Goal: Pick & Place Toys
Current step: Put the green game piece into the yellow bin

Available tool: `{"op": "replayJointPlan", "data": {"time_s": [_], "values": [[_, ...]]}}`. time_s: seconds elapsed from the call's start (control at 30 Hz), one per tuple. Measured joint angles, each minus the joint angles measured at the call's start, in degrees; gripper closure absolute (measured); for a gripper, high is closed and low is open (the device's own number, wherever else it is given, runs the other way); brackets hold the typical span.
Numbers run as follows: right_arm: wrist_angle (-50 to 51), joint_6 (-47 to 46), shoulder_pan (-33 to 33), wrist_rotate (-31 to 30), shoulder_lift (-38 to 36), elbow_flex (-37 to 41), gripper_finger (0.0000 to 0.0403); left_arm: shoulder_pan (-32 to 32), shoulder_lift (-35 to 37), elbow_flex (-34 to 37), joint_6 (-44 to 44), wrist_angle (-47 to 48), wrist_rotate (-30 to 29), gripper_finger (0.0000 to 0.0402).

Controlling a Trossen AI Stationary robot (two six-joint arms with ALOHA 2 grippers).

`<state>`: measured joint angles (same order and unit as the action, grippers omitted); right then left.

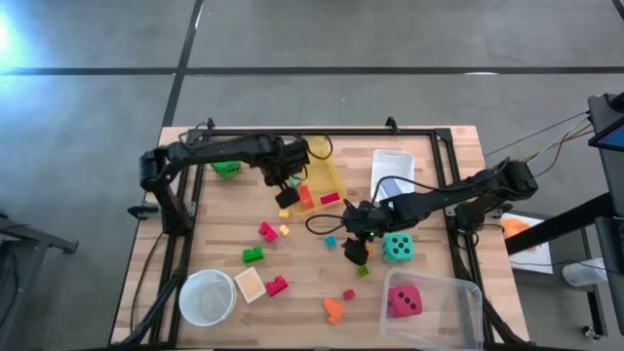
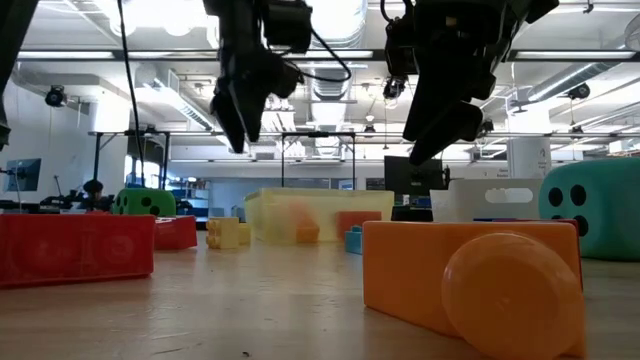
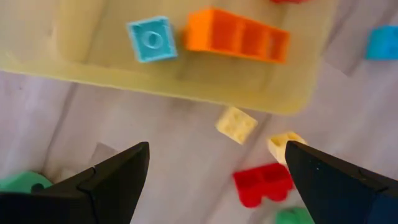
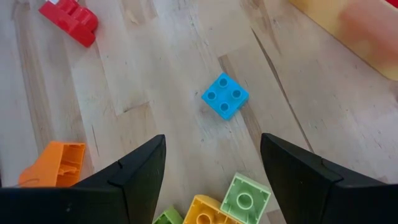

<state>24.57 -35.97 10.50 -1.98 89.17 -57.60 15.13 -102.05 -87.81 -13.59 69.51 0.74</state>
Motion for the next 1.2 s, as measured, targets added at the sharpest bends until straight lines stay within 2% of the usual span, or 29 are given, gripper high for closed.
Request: {"op": "replayJointPlan", "data": {"time_s": [0.43, 0.6, 0.7, 0.93, 1.2], "values": [[-0.01, 0.0, -0.02, -0.01, 0.0, 0.0, 0.0148, -12.73, 1.13, 0.11, -0.18, 3.58, -2.9, 0.0022], [-0.01, 0.0, 0.0, -0.02, 0.0, 0.0, 0.0148, -16.4, 1.23, 0.45, -7.62, 4.91, -3.8, 0.0022], [-0.01, 0.0, -0.01, -0.02, 0.0, -0.01, 0.0148, -17.94, 2.49, 3.19, -12.76, 5.1, -5.65, 0.0022], [-0.03, 0.0, 0.0, -0.02, 0.0, -0.02, 0.0148, -21.15, 5.58, 12.51, -23.8, 4.53, -5.72, 0.0022], [-0.01, 0.0, 0.0, -0.02, 0.0, 0.0, 0.0148, -26.88, 6.0, 17.68, -24.3, 1.64, -5.28, 0.0022]]}}
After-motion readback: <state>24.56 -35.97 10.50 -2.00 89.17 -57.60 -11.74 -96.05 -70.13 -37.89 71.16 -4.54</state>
